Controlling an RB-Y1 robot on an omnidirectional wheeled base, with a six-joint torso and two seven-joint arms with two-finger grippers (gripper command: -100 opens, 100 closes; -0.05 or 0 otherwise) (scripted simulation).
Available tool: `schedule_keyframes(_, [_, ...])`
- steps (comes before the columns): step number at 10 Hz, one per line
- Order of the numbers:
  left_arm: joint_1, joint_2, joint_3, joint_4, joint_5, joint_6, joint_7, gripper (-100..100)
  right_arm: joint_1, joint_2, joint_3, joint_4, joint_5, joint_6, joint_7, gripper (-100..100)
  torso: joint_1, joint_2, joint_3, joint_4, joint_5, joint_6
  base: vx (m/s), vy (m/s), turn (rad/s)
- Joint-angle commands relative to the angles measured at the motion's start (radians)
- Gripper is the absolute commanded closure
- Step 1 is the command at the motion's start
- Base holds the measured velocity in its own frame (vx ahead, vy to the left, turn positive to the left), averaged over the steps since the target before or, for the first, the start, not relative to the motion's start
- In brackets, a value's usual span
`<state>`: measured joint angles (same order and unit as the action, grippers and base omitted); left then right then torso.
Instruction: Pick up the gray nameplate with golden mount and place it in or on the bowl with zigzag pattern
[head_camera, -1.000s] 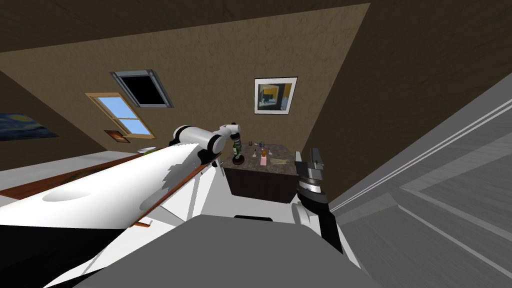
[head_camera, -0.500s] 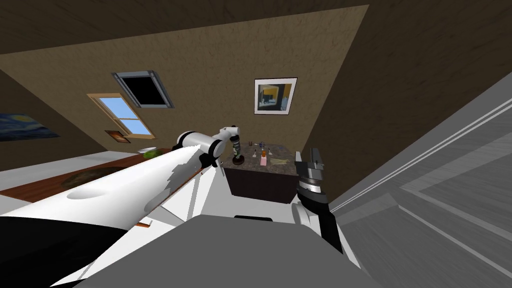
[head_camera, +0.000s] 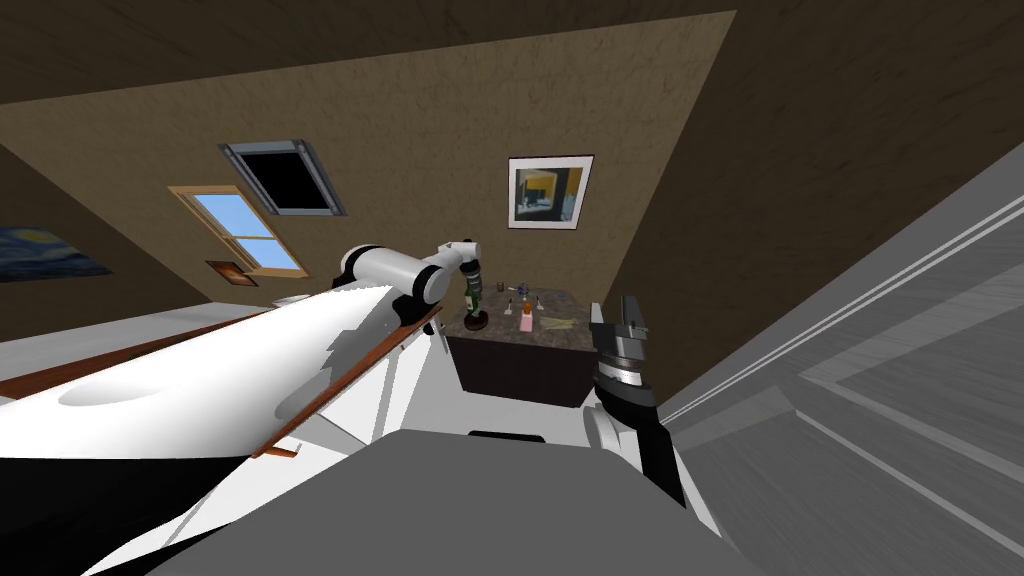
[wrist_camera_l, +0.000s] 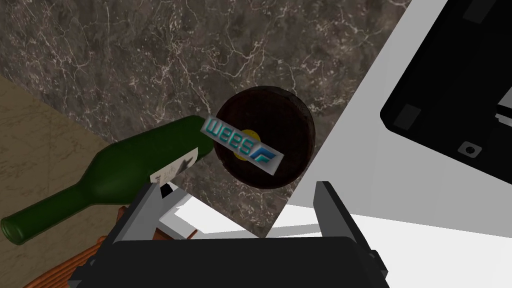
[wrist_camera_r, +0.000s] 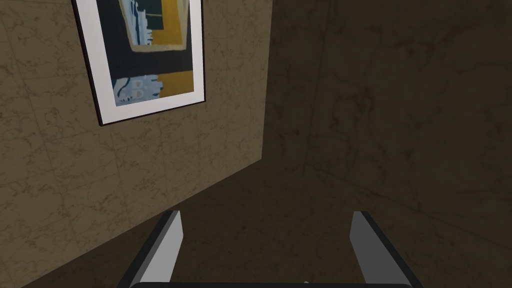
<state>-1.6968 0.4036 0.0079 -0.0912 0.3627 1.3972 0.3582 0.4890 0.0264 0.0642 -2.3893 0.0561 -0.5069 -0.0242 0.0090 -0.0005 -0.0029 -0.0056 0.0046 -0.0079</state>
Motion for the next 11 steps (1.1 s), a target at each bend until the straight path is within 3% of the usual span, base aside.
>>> schedule_keyframes(1, [-0.038,0.006,-0.005,0.023,0.001,0.013,-0.001,-100,0.0,0.0,0.0,0.0,0.0,0.0,0.0,0,0.0,0.0,0.0,0.0,0.0,0.0,0.008,-0.007,-0.01])
schedule_keyframes(5, [-0.073,0.015,-0.012,0.024,0.001,0.045,0.003,-100,0.0,0.0,0.0,0.0,0.0,0.0,0.0,0,0.0,0.0,0.0,0.0,0.0,0.0,0.006,-0.004,-0.004])
schedule_keyframes(6, [-0.072,0.013,-0.01,0.033,0.001,0.031,-0.002,-100,0.0,0.0,0.0,0.0,0.0,0.0,0.0,0,0.0,0.0,0.0,0.0,0.0,0.0,0.0,0.0,0.0])
schedule_keyframes(7, [-0.072,0.014,-0.011,0.032,0.001,0.034,-0.001,0,0.0,0.0,0.0,0.0,0.0,0.0,0.0,0,0.001,0.0,0.0,0.0,0.0,0.0,0.0,0.0,0.0])
schedule_keyframes(11, [-0.072,0.014,-0.011,0.032,0.001,0.034,-0.001,0,0.0,0.0,0.0,0.0,0.0,0.0,0.0,0,0.001,0.0,0.0,0.0,0.0,0.0,0.0,0.0,0.0])
